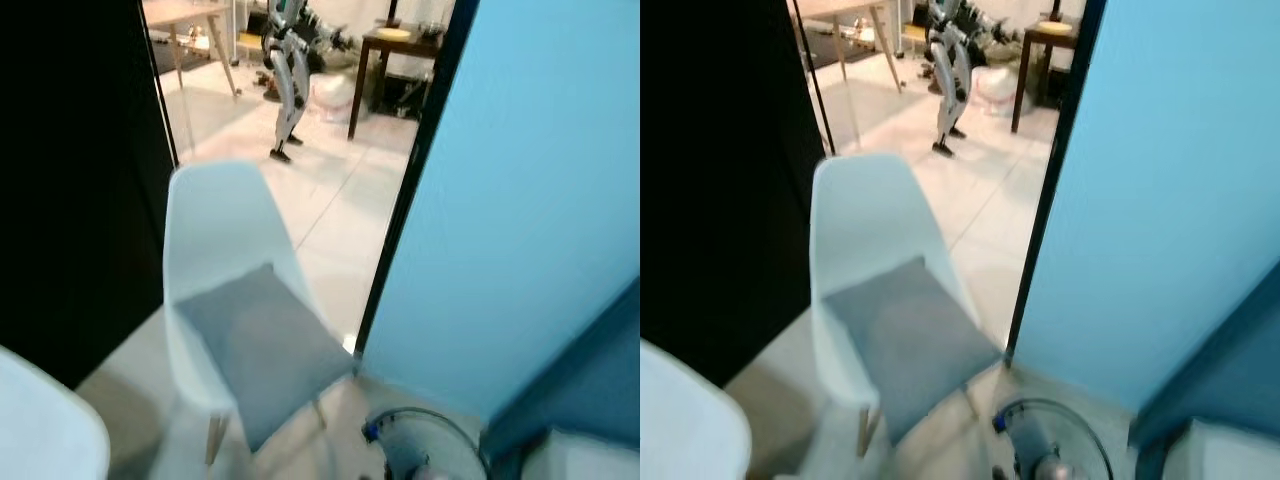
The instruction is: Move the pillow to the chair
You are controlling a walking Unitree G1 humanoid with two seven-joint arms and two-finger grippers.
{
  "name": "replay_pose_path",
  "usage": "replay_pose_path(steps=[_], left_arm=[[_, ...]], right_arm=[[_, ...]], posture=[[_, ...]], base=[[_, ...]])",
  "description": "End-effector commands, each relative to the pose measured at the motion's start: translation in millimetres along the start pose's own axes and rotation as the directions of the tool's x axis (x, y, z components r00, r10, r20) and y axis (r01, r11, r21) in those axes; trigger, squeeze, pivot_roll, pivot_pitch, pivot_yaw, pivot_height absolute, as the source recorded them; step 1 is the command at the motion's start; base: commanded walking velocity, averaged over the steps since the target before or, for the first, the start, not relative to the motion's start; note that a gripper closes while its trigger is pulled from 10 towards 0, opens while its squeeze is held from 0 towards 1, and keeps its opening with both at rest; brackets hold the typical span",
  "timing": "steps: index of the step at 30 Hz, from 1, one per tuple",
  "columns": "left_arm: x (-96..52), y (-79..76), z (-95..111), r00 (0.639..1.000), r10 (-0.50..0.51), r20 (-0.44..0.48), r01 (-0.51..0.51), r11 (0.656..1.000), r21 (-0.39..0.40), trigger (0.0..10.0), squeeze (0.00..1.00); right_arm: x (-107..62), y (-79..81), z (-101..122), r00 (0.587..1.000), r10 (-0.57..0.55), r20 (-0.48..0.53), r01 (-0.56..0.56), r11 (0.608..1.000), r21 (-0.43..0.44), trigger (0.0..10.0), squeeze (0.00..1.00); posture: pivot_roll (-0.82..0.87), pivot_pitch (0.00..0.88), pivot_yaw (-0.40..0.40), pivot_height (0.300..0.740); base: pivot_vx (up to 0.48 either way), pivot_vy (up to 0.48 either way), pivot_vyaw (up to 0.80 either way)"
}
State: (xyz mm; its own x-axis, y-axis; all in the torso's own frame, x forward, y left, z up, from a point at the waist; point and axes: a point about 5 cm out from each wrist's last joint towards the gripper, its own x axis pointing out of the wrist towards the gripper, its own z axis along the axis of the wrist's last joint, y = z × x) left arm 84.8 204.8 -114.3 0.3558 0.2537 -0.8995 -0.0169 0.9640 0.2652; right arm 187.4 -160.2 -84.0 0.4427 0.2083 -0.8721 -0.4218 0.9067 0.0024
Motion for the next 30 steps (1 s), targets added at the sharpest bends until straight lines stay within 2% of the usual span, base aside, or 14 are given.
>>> replay_pose_path(steps=[1, 14, 16, 24, 30], left_arm=[[-1.1, -11.1, 0.9, 0.999, -0.041, 0.000, 0.041, 0.999, 0.018, 10.0, 0.00], [-1.2, -11.6, 0.5, 0.999, -0.043, -0.001, 0.043, 0.999, 0.017, 10.0, 0.00], [-1.5, -11.4, -1.1, 0.999, -0.041, -0.006, 0.041, 0.999, 0.012, 10.0, 0.00], [-1.5, -12.5, -0.7, 0.999, -0.044, -0.007, 0.044, 0.999, 0.013, 10.0, 0.00], [-1.5, -14.5, 1.2, 0.999, -0.050, -0.003, 0.050, 0.999, 0.011, 10.0, 0.00]], right_arm=[[0.6, 1.2, 1.8, 1.000, -0.002, -0.001, 0.002, 1.000, -0.009, 10.0, 0.00], [0.2, 0.7, -1.1, 1.000, -0.008, -0.010, 0.008, 1.000, 0.001, 10.0, 0.00], [0.2, 1.0, -4.3, 0.999, -0.006, -0.039, 0.006, 1.000, -0.004, 10.0, 0.00], [-0.3, -0.9, -6.4, 0.998, -0.025, -0.053, 0.024, 1.000, -0.016, 10.0, 0.00], [-2.6, -10.9, -8.8, 0.994, -0.091, -0.066, 0.088, 0.995, -0.045, 10.0, 0.00]], posture=[[0.06, 0.030, -0.090, 0.713], [0.06, 0.037, -0.088, 0.713], [0.05, 0.036, -0.088, 0.713], [0.05, 0.034, -0.089, 0.713], [0.05, 0.035, -0.089, 0.713]], base=[[-0.360, 0.000, 0.00], [-0.340, 0.000, 0.00], [0.000, 0.000, -0.73], [0.000, 0.000, -0.73], [0.000, 0.000, -0.73]])
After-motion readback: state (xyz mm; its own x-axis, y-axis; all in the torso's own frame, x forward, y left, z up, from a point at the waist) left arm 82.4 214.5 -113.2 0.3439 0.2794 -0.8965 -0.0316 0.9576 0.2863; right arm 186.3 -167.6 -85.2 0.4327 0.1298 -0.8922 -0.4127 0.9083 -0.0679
